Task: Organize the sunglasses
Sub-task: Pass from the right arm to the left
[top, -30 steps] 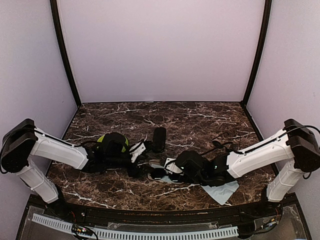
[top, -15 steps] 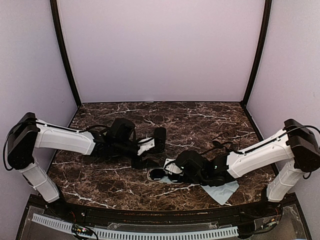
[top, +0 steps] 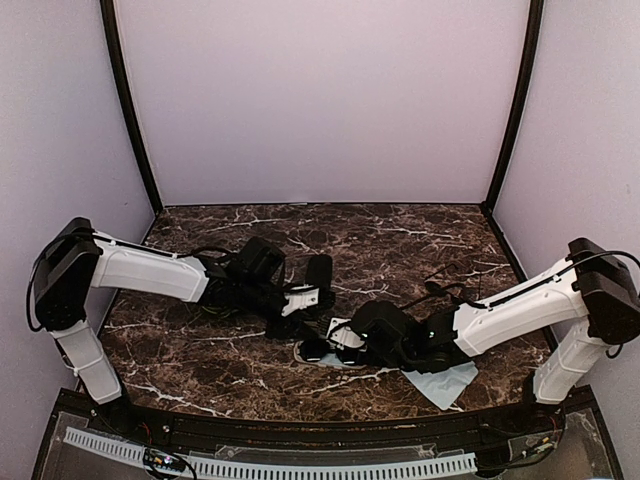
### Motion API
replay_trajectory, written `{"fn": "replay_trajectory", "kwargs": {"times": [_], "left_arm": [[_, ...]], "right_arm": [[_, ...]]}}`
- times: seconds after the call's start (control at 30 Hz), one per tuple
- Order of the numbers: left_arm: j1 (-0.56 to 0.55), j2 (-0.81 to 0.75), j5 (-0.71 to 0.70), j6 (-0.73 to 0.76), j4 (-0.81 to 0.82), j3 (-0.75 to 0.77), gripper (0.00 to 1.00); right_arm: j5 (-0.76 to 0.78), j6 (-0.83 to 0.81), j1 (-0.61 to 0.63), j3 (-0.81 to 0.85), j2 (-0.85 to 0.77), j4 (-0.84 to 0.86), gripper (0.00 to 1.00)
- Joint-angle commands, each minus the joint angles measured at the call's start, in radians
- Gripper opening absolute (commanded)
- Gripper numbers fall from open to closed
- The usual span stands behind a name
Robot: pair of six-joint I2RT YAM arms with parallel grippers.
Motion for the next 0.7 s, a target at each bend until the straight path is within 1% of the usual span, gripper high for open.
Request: {"fn": "replay_trajectory", "kwargs": {"times": [0.0,0.17,0.3,0.53,0.67], "left_arm": [[0.006,-0.047,-0.024,0.012,0.024,-0.029,0.36],[0.006,-0.066,-0.049,0.005,0.053,-0.056,0.27],[0.002,-0.081,-0.077,-0.016,0.081,-0.079,0.23],[-0.03,-0.134,-0.176,-0.032,0.188,-0.165,0.22],[-0.047,-0.143,-0.206,-0.034,0.218,-0.189,0.18]], "right_arm": [[0.002,0.007,0.009,0.002,-0.013,0.05,0.0],[0.004,0.007,0.01,0.003,-0.013,0.053,0.0],[0.006,0.009,0.009,0.005,-0.014,0.053,0.0],[0.008,0.021,0.009,0.008,-0.013,0.056,0.0],[0.008,0.023,0.008,0.012,-0.013,0.056,0.0]]}}
